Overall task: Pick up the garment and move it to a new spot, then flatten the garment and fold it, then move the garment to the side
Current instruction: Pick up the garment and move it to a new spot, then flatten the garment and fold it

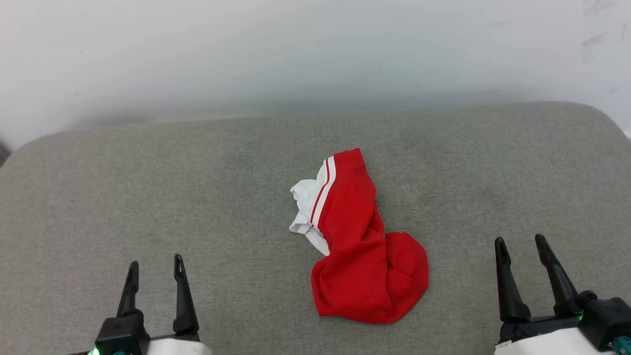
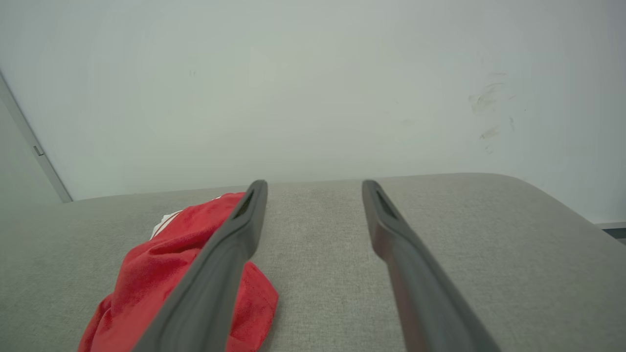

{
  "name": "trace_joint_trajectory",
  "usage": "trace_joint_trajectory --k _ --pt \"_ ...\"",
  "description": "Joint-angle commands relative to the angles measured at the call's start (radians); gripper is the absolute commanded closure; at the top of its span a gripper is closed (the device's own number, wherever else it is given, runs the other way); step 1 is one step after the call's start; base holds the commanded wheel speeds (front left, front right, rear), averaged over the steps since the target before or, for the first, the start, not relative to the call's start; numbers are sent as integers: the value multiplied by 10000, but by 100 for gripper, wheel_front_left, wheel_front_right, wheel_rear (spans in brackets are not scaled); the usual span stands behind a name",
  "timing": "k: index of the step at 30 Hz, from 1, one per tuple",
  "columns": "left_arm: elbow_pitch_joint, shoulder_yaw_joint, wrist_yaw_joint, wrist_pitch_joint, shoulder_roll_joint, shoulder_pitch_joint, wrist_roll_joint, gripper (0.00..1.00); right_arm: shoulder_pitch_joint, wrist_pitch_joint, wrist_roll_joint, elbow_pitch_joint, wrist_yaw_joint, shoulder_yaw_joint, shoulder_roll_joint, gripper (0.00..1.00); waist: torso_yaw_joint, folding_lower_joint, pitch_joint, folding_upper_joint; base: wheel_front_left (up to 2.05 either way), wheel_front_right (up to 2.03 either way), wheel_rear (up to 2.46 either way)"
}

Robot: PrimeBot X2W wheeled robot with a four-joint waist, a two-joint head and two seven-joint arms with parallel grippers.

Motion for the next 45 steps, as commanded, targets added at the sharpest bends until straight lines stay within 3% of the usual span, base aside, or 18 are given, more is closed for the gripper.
trace_joint_trajectory --k 1,12,22,35,45 --pt "23 91 -107 -26 -106 167 112 0 168 -20 69 14 -3 21 20 0 28 0 -88 0 0 0 0" --pt "153 747 -824 -26 -807 546 764 0 372 -20 62 20 -3 57 20 0 93 0 -274 0 0 0 0" --pt "528 1027 -1413 -26 -1027 65 947 0 317 -20 -19 4 -3 65 20 0 78 0 -251 0 0 0 0" --pt "2398 1006 -2797 171 313 -4730 1321 0 -435 -20 -265 -235 -3 161 21 0 -164 0 651 0 0 0 0" --pt "3362 -17 -3858 2421 1097 -8307 1060 0 -1033 -20 -424 -442 -3 56 21 0 -467 0 1758 0 0 0 0"
